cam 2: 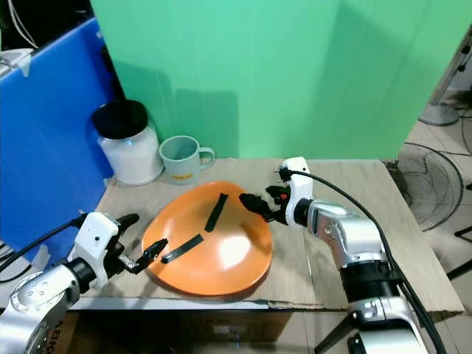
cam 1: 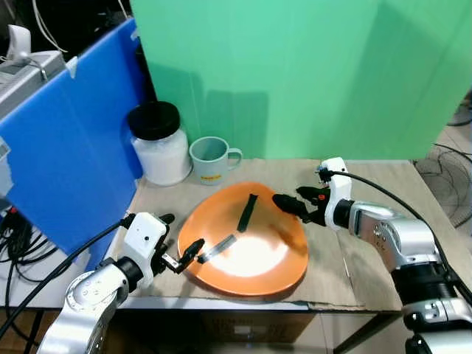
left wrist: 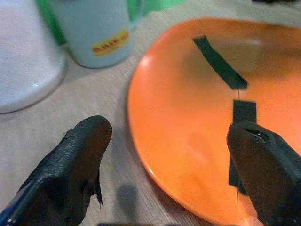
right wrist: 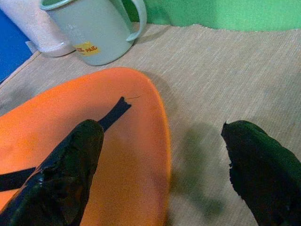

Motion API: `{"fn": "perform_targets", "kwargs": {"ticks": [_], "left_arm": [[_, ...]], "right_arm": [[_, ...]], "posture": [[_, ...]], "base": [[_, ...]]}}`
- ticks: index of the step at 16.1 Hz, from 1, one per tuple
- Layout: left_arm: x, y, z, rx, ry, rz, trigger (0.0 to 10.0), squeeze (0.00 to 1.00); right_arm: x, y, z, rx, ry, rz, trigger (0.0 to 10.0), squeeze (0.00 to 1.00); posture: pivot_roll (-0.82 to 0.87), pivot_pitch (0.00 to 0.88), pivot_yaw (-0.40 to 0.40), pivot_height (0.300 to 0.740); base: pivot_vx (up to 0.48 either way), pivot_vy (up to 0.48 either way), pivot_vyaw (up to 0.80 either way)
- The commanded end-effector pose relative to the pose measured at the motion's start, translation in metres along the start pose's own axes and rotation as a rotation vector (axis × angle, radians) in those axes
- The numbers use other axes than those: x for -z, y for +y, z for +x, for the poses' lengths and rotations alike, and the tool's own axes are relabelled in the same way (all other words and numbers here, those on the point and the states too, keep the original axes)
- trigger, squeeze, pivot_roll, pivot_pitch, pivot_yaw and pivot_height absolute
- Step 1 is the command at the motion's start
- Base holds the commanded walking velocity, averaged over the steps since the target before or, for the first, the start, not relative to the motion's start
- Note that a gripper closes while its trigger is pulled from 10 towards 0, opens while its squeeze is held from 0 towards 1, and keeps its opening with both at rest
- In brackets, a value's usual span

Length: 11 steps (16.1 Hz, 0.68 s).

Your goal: Setting the table

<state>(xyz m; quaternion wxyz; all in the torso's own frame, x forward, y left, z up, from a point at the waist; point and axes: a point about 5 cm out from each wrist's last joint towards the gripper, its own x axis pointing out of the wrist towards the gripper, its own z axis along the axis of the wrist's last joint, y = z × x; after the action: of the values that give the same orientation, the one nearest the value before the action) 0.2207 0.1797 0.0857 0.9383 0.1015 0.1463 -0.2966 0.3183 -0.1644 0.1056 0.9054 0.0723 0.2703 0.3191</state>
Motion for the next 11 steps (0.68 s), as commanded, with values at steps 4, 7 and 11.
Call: {"fn": "perform_targets", "kwargs": {"ticks": [4,7,11], "left_arm": [[0.015,0.002,0.007,0.039,0.044,0.017,10.0,0.00],[0.024,0.000,0.009,0.050,0.069,0.023,10.0,0.00],[0.035,-0.002,0.011,0.071,0.095,0.027,10.0,0.00]], "right_arm": [[-0.006,-0.005,-0.009,-0.083,0.029,-0.023,10.0,1.00],[-0.003,-0.006,-0.009,-0.096,0.045,-0.028,10.0,1.00],[0.000,-0.005,-0.004,-0.110,0.076,-0.050,10.0,0.00]], "posture": [[-0.10,0.000,0.061,0.740],[-0.10,0.000,0.058,0.740],[-0.10,0.000,0.048,0.740]], "base": [[0.000,0.000,0.00],[0.000,0.000,0.00],[0.000,0.000,0.00]]}}
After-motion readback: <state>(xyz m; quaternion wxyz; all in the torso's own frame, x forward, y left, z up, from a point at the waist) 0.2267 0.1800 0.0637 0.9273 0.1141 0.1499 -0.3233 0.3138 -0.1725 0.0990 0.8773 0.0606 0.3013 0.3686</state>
